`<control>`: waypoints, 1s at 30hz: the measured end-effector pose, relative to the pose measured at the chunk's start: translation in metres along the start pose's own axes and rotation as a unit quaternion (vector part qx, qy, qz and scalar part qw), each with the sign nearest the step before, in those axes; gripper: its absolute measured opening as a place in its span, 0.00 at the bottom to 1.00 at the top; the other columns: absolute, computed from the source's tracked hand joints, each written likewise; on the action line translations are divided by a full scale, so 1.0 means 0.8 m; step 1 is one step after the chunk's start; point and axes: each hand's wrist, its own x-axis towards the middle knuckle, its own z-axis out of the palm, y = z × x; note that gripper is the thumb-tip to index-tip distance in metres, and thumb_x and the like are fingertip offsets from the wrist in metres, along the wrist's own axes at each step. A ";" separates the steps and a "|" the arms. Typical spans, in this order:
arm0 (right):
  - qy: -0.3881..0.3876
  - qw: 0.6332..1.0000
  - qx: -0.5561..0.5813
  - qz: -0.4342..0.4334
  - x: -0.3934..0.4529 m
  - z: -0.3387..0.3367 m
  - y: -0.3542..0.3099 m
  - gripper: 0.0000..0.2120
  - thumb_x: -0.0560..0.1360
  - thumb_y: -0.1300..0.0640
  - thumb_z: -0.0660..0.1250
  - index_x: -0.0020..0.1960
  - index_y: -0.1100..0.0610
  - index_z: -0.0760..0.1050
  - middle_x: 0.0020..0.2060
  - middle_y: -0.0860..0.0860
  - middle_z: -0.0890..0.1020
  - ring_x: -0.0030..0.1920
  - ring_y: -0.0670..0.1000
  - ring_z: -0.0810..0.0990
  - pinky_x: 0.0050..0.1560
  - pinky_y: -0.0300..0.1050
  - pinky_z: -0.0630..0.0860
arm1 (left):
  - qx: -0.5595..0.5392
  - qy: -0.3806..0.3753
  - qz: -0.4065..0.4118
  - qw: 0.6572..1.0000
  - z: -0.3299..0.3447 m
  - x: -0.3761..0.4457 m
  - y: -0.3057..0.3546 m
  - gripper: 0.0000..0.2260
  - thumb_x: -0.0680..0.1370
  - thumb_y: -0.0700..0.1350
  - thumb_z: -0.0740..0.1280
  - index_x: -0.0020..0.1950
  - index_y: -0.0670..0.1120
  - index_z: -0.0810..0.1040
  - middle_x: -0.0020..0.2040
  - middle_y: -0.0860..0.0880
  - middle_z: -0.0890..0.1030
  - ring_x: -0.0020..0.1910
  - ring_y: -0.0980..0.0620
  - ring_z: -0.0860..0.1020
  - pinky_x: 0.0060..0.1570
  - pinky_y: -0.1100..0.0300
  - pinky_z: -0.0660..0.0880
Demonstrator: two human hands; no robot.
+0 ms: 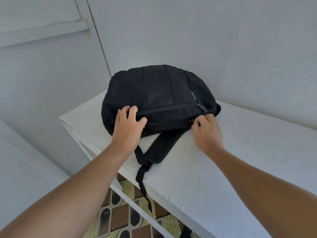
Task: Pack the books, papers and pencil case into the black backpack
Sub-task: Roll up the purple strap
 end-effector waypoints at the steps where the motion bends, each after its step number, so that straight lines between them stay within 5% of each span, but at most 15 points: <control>1: -0.013 1.000 -0.010 0.002 0.002 -0.005 0.009 0.10 0.84 0.54 0.57 0.49 0.55 0.74 0.46 0.50 0.76 0.44 0.55 0.75 0.54 0.55 0.74 | -0.005 -0.008 -0.019 1.000 -0.001 0.002 0.006 0.13 0.71 0.37 0.79 0.48 0.43 0.75 0.62 0.37 0.71 0.65 0.32 0.69 0.62 0.31 0.71; 4: -0.058 0.998 -0.026 0.024 0.000 -0.003 0.000 0.12 0.86 0.53 0.52 0.47 0.55 0.69 0.38 0.51 0.76 0.37 0.53 0.75 0.37 0.50 0.71 | -0.041 -0.028 -0.062 0.997 -0.009 0.001 0.038 0.17 0.72 0.48 0.79 0.55 0.47 0.76 0.65 0.37 0.69 0.73 0.28 0.64 0.71 0.27 0.61; 7: -0.051 0.998 -0.035 0.029 -0.008 0.007 -0.011 0.13 0.87 0.52 0.51 0.47 0.55 0.69 0.35 0.51 0.76 0.35 0.53 0.76 0.34 0.49 0.70 | -0.061 -0.023 -0.053 0.996 -0.003 -0.008 0.061 0.23 0.72 0.56 0.77 0.61 0.51 0.74 0.70 0.36 0.65 0.77 0.25 0.56 0.72 0.25 0.56; 12: -0.062 0.996 -0.060 -0.020 -0.018 0.012 -0.031 0.14 0.87 0.50 0.53 0.45 0.54 0.67 0.30 0.50 0.75 0.29 0.51 0.72 0.29 0.46 0.63 | -0.060 -0.019 -0.049 0.997 0.013 0.003 0.024 0.12 0.77 0.48 0.74 0.54 0.47 0.73 0.66 0.34 0.65 0.76 0.22 0.52 0.68 0.21 0.58; 17: -0.096 0.985 -0.044 -0.133 -0.063 0.030 -0.078 0.13 0.86 0.46 0.57 0.47 0.52 0.70 0.32 0.47 0.76 0.30 0.50 0.73 0.29 0.46 0.62 | -0.008 -0.062 -0.067 0.996 0.018 0.005 -0.044 0.17 0.74 0.40 0.76 0.57 0.47 0.73 0.70 0.34 0.63 0.75 0.22 0.55 0.69 0.26 0.61; 20: -0.069 0.985 0.000 -0.158 -0.076 0.051 -0.101 0.12 0.85 0.48 0.59 0.45 0.52 0.70 0.33 0.46 0.74 0.32 0.51 0.74 0.33 0.46 0.66 | -0.014 -0.013 -0.062 0.998 -0.001 -0.002 -0.043 0.17 0.70 0.39 0.76 0.56 0.43 0.75 0.66 0.33 0.66 0.66 0.26 0.66 0.69 0.31 0.64; 22: -0.043 0.987 0.012 -0.155 -0.075 0.055 -0.100 0.11 0.83 0.49 0.60 0.43 0.51 0.69 0.34 0.45 0.73 0.34 0.51 0.73 0.38 0.47 0.67 | -0.042 0.047 0.019 0.998 -0.013 -0.018 -0.010 0.16 0.69 0.42 0.75 0.55 0.43 0.76 0.61 0.36 0.71 0.57 0.33 0.71 0.65 0.39 0.68; 26: -0.022 0.986 -0.002 -0.162 -0.074 0.045 -0.095 0.10 0.81 0.49 0.60 0.42 0.49 0.69 0.36 0.42 0.72 0.39 0.48 0.71 0.47 0.49 0.70 | -0.112 0.055 0.052 0.991 -0.020 -0.029 0.052 0.14 0.70 0.38 0.74 0.53 0.45 0.78 0.51 0.44 0.76 0.45 0.42 0.74 0.47 0.48 0.73; 30: 0.066 0.976 -0.029 -0.203 -0.062 0.016 -0.071 0.11 0.79 0.52 0.64 0.40 0.50 0.65 0.36 0.45 0.68 0.37 0.50 0.67 0.42 0.46 0.65 | -0.078 0.024 0.068 0.994 -0.019 -0.017 0.038 0.15 0.68 0.31 0.73 0.46 0.45 0.72 0.41 0.47 0.71 0.33 0.46 0.67 0.35 0.56 0.60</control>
